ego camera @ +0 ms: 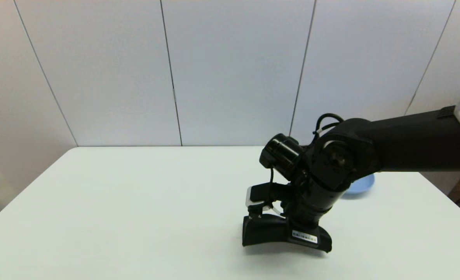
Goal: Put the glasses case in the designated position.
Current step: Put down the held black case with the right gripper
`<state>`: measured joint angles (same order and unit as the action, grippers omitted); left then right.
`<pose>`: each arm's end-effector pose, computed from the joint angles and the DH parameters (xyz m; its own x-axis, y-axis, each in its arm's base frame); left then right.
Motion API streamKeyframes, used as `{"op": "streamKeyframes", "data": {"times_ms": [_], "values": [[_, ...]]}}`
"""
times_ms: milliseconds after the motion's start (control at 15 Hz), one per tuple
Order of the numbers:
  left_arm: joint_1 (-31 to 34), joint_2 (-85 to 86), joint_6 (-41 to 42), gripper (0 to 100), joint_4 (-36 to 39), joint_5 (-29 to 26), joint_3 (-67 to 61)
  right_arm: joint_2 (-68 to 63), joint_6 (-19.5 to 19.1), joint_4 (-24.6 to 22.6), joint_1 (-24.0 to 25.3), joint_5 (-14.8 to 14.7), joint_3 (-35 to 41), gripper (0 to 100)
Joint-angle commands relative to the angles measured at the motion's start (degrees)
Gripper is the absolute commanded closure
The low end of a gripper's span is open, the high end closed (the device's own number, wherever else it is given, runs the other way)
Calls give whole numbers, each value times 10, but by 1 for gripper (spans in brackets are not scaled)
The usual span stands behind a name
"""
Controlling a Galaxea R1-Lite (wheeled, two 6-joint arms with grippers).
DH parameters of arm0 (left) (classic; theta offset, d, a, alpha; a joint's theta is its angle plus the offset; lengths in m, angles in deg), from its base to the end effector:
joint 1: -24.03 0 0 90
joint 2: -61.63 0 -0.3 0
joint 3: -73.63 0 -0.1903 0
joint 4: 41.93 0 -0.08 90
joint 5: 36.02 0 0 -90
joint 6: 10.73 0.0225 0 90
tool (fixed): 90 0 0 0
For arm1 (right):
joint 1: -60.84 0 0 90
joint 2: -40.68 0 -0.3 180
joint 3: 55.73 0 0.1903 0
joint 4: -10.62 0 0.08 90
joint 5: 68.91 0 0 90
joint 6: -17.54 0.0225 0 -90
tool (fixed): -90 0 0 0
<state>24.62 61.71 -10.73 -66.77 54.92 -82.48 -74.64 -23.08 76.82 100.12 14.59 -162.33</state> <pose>-0.0236 0.0001 0.0753 0.9995 0.0267 -0.0152 -0.0267 0.9996 0.0002 0.2671 0.2152 0.1435 0.2718 0.0760 -0.9594 -0.9468 0.1999 -0.2523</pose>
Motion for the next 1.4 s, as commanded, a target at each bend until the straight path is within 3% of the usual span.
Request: {"op": "streamKeyframes", "data": {"times_ms": [67, 200, 267, 533, 667, 800, 1133, 1400], "values": [[0, -1, 0, 0, 0, 0, 0, 32, 44, 2, -8, 1, -40, 100], [0, -1, 0, 0, 0, 0, 0, 28, 129, 9, -6, 2, -96, 100], [0, -1, 0, 0, 0, 0, 0, 22, 193, 16, -6, 0, -131, 100], [0, -1, 0, 0, 0, 0, 0, -11, 360, 40, -13, -8, -209, 100], [0, -1, 0, 0, 0, 0, 0, -46, 464, 56, -12, -53, -251, 100], [0, -1, 0, 0, 0, 0, 0, -76, 537, 70, -12, -71, -284, 100], [0, -1, 0, 0, 0, 0, 0, -118, 665, 69, -28, -151, -285, 100], [0, -1, 0, 0, -1, 0, 0, -129, 684, 67, -54, -200, -285, 100]]}}
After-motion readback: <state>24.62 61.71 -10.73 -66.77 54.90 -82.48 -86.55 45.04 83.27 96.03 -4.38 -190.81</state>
